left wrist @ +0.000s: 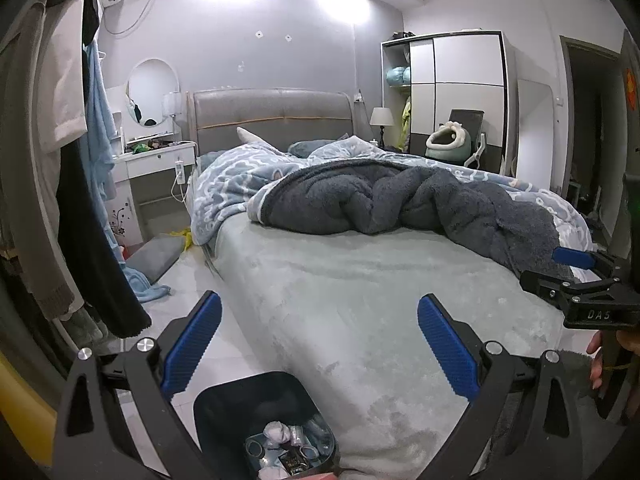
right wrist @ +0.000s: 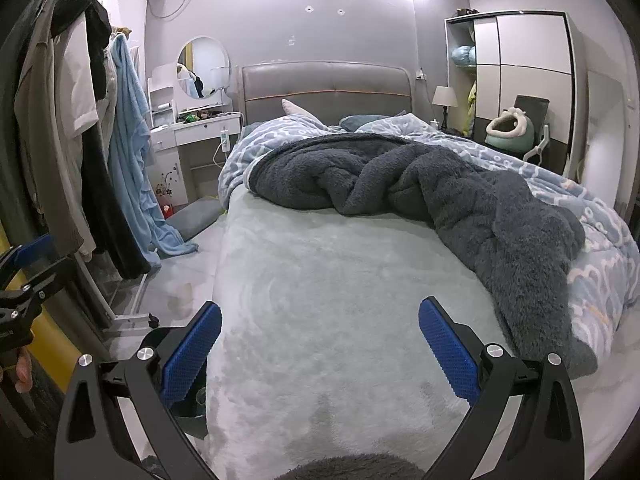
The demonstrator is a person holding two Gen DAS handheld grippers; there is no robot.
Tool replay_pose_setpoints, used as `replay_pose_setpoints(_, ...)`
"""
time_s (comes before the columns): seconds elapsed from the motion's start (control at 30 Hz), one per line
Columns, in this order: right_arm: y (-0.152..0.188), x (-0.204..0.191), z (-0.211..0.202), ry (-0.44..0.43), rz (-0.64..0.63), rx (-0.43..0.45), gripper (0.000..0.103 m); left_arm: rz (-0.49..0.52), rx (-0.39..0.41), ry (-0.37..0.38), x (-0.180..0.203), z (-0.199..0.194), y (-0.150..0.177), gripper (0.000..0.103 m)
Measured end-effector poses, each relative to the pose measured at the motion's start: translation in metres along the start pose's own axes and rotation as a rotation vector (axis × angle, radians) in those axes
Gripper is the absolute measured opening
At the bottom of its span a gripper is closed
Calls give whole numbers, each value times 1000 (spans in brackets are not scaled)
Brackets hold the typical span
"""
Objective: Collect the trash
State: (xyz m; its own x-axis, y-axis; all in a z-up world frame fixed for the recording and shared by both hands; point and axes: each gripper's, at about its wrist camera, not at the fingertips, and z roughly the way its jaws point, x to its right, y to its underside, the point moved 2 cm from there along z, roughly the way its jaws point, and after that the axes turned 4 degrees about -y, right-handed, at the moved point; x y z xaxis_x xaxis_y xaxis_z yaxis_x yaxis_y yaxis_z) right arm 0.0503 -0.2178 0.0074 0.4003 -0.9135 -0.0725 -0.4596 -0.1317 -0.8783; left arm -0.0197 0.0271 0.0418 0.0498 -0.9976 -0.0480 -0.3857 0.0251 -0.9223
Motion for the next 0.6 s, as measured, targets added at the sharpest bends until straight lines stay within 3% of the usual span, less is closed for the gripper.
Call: replay_pose_setpoints(0.6, 1, -5, -2, 3, -4, 1, 100, -10, -7, -23, -1, 3, 2, 100)
